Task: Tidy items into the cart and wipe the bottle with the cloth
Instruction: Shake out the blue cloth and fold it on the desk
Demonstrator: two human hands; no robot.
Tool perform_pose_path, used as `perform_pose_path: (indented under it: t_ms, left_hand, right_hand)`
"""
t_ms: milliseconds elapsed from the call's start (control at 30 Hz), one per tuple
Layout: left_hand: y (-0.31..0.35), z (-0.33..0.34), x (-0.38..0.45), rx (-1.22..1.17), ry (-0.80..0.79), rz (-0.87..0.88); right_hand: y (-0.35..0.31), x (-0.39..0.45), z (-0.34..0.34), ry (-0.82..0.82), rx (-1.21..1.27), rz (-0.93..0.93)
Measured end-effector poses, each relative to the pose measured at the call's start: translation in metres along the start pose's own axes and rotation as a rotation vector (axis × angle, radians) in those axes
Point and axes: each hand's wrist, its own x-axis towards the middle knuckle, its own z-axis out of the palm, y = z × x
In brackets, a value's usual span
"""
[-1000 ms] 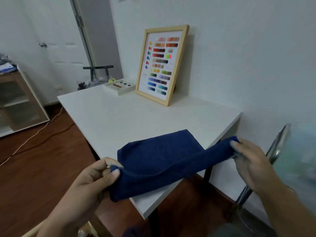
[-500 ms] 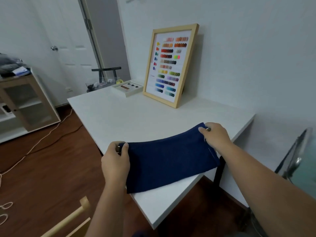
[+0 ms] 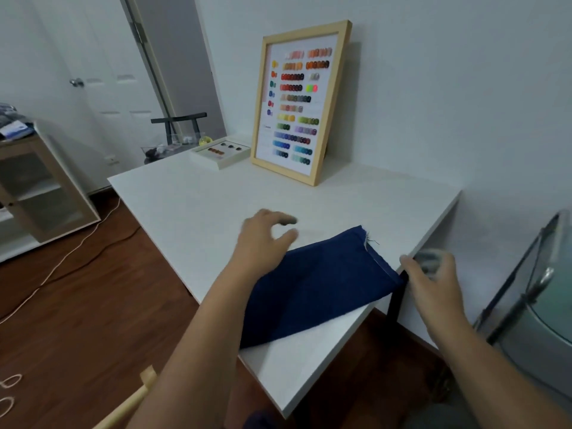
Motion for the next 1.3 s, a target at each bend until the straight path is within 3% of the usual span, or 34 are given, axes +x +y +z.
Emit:
perform_pose_path:
  t_ms: [167,267,367,500,600,867,1000,1133,1300]
  left_hand:
    - [0.041,0.062,0.065,0.284,-0.627,0.048]
    - [0.051,0.079,0.092,0.426,-0.735,0.046]
    - [0.056,0.083,0.112,0.37,-0.813,0.019]
    - [0.053,0.08,0.121,0.262,-0.812,0.02]
    - [0.051,0.063,0.128,0.042,-0.758,0.009]
    - [0.084,-0.041,0.181,-0.119,-0.272,0.112]
    - [0.112,-0.093,0.177,-0.32,-0.143,0.263]
    - [0.111,-0.122,0.138,-0.421,-0.209,0.33]
    - [0.072,-0.094,0.064,-0.222,-0.408,0.23]
  right_hand:
    - [0.015,-0.027,-0.004,-0.396,0.298,0.647]
    - [0.01,-0.023,-0.005,-0.423,0.345,0.654]
    - [0.004,-0.018,-0.009,-0.336,0.242,0.547]
    - [-0.006,-0.01,-0.012,-0.307,0.262,0.467]
    - [-0.023,0.004,-0.014,-0.297,0.346,0.375]
    - [-0.148,0.074,-0.002,-0.18,0.285,0.003]
    - [-0.207,0.082,-0.009,-0.182,0.316,-0.203]
    - [-0.214,0.063,-0.028,-0.288,0.269,-0.347]
    - [-0.149,0.017,-0.044,-0.442,0.087,-0.318]
